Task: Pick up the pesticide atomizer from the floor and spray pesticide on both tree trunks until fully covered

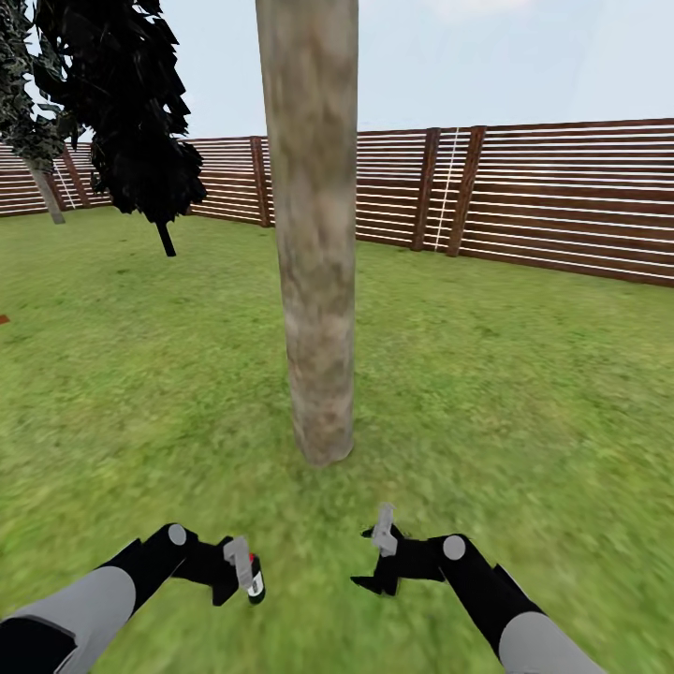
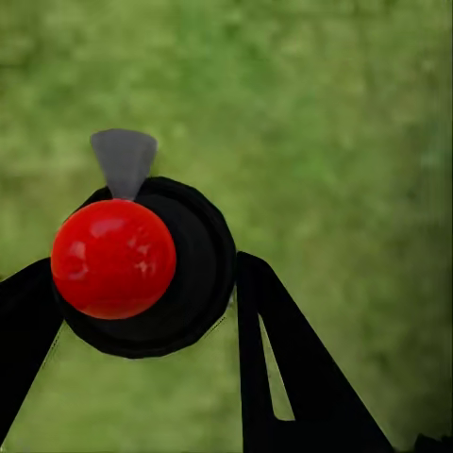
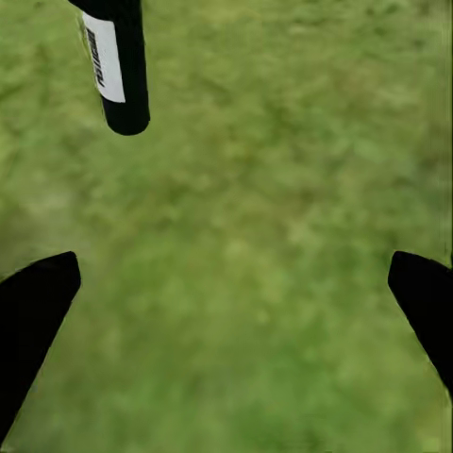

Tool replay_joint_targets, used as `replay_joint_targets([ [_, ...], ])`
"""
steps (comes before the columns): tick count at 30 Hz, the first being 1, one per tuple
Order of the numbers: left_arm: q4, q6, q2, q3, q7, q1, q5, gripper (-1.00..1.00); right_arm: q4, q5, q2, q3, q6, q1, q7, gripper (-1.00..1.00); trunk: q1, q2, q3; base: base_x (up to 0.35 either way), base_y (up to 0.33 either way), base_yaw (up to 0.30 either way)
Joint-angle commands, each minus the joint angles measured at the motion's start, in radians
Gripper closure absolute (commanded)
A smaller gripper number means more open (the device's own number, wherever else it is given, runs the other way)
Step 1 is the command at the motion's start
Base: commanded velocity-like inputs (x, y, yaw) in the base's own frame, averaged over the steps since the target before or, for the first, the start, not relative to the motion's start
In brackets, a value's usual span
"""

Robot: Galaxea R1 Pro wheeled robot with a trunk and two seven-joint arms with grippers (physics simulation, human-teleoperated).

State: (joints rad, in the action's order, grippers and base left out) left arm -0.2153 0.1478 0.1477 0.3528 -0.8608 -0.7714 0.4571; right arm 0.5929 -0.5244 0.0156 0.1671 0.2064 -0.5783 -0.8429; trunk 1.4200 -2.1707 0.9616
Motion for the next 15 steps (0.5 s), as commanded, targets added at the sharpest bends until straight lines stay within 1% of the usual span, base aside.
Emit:
replay_joint_targets([
  [1, -0.001, 0.013, -0.002, -0.003, 0.0, 0.0, 0.011, 1.0, 0.011, -0.012, 0.005, -0.001, 0.006, -0.001, -0.024, 1.0, 0.0, 0.0, 0.001, 0.0, 0.0, 0.0],
  [2, -0.001, 0.018, -0.004, -0.003, 0.001, 0.0, 0.01, 1.0, 0.022, -0.012, 0.009, -0.001, 0.005, -0.003, -0.039, 1.0, 0.0, 0.0, 0.001, 0.0, 0.0, 0.0],
  [3, -0.005, 0.022, -0.011, -0.003, 0.002, 0.0, 0.01, 1.0, 0.032, -0.012, 0.012, -0.001, -0.001, -0.004, -0.052, 1.0, 0.0, 0.0, 0.001, 0.0, 0.0, 0.0],
  [6, -0.028, 0.026, -0.026, -0.002, 0.003, 0.001, 0.011, 1.0, 0.043, -0.012, 0.015, -0.002, -0.01, -0.006, -0.064, 1.0, 0.0, 0.0, 0.001, 0.0, 0.0, 0.0],
  [10, -0.041, 0.026, -0.063, 0.0, 0.003, 0.001, 0.016, 1.0, 0.047, -0.011, 0.026, -0.001, -0.011, -0.013, -0.068, 1.0, 0.0, 0.0, 0.001, 0.0, 0.0, 0.0],
  [15, -0.044, 0.025, -0.1, 0.002, 0.003, 0.001, 0.018, 1.0, 0.047, -0.011, 0.053, -0.001, -0.012, -0.015, -0.068, 1.0, 0.0, 0.0, 0.001, 0.0, 0.0, 0.0],
])
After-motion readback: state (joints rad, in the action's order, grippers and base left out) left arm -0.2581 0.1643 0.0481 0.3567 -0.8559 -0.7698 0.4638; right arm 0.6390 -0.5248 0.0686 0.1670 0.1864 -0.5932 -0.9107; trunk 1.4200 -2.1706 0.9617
